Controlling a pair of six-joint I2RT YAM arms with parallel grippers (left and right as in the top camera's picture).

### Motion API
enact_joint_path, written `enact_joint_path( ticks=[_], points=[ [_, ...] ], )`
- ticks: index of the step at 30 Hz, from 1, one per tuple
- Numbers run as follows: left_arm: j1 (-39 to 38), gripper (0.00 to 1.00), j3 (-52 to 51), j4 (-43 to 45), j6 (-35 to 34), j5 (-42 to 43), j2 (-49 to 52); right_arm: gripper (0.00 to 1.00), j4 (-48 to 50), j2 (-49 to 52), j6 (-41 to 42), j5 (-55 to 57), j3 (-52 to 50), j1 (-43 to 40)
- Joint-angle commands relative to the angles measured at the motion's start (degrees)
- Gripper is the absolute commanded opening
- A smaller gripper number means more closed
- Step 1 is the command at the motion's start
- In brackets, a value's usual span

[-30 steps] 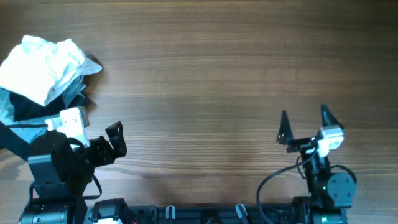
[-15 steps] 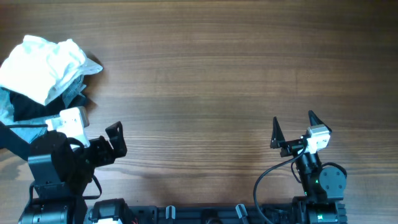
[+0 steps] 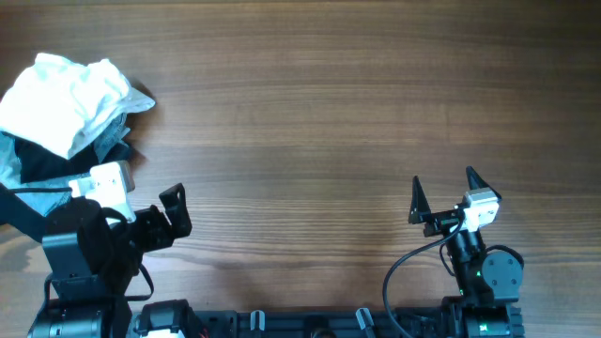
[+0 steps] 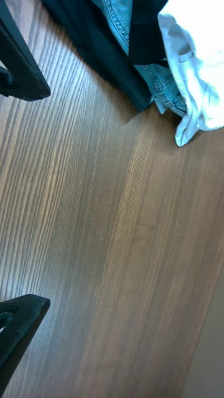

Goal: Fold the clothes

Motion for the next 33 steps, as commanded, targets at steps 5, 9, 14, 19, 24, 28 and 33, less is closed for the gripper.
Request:
enact_joint_path(
  ticks=[5, 9, 14, 19, 24, 28, 33],
  points=[
    [-0.24, 1.0, -0.35, 0.13, 0.72, -0.72, -0.13, 1.0, 0.15, -0.17, 0.66, 0.79, -0.02, 0.13],
    [-0.24, 1.0, -0.35, 0.13, 0.72, -0.74, -0.13, 1.0, 0.15, -0.17, 0.66, 0.79, -0.02, 0.13],
    [-3.96, 1.0, -0.37, -0.31, 0.74, -0.9, -0.68, 1.0, 0.15, -0.17, 0.63, 0.79, -0.02, 0.13],
    [-3.96, 1.0, -1.01, -2.69, 0.76, -1.79, -3.89, 1.0, 0.15, -0.17, 0.63, 0.79, -0.02, 0.13],
    [-3.96, 1.0, -10.36, 5.9, 0.76, -1.77, -12.35, 1.0, 0.15, -0.17, 0.63, 0.79, -0.02, 0.13],
    [-3.98, 1.0, -23.67, 18.38, 0.74, -0.61, -20.61, 1.0, 0.15, -0.17, 0.66, 0.79, -0.02, 0.13],
    [-3.96, 1.0, -42.71, 40.54, 0.72, 1.95, -32.02, 1.0, 0.15, -0.17, 0.63, 0.79, -0.02, 0.13]
  ],
)
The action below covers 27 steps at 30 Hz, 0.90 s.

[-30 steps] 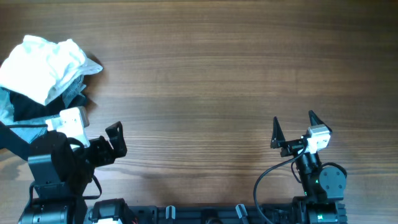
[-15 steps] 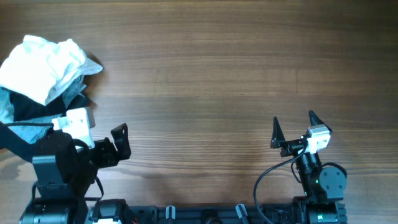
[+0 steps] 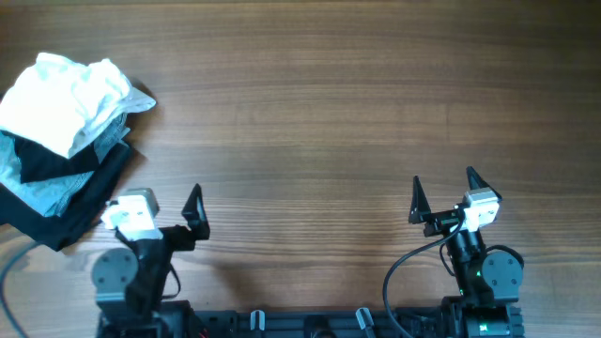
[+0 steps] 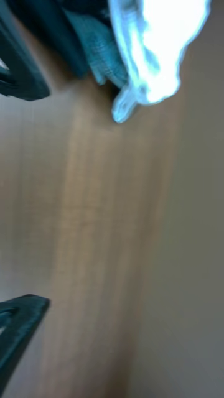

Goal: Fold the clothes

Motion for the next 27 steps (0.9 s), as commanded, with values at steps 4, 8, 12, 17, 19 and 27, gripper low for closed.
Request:
enact_joint_path(
  ticks=[4, 8, 12, 17, 19, 27],
  points=[
    [-0.22, 1.0, -17.97, 24.63, 0.74, 1.92, -8.61, 1.0, 0.15, -0.17, 0.66, 0.57, -0.02, 0.13],
    [-0.26, 1.0, -21.62, 28.81, 0.74, 1.95, -8.85, 1.0, 0.15, -0.17, 0.63, 0.55, -0.02, 0.13],
    [-0.26, 1.0, -21.62, 24.98, 0.74, 1.73, -8.85, 1.0, 0.15, -0.17, 0.66, 0.57, -0.02, 0.13],
    [-0.26, 1.0, -21.62, 24.96, 0.74, 1.73, -8.7, 1.0, 0.15, -0.17, 0.63, 0.57, -0.02, 0.13],
    [-0.26, 1.0, -21.62, 24.96, 0.74, 1.73, -8.68, 1.0, 0.15, -0.17, 0.63, 0.57, -0.02, 0.13],
    [-0.26, 1.0, -21.62, 24.96, 0.74, 1.73, -8.68, 1.0, 0.15, -0.17, 0.66, 0.57, -0.02, 0.13]
  ],
)
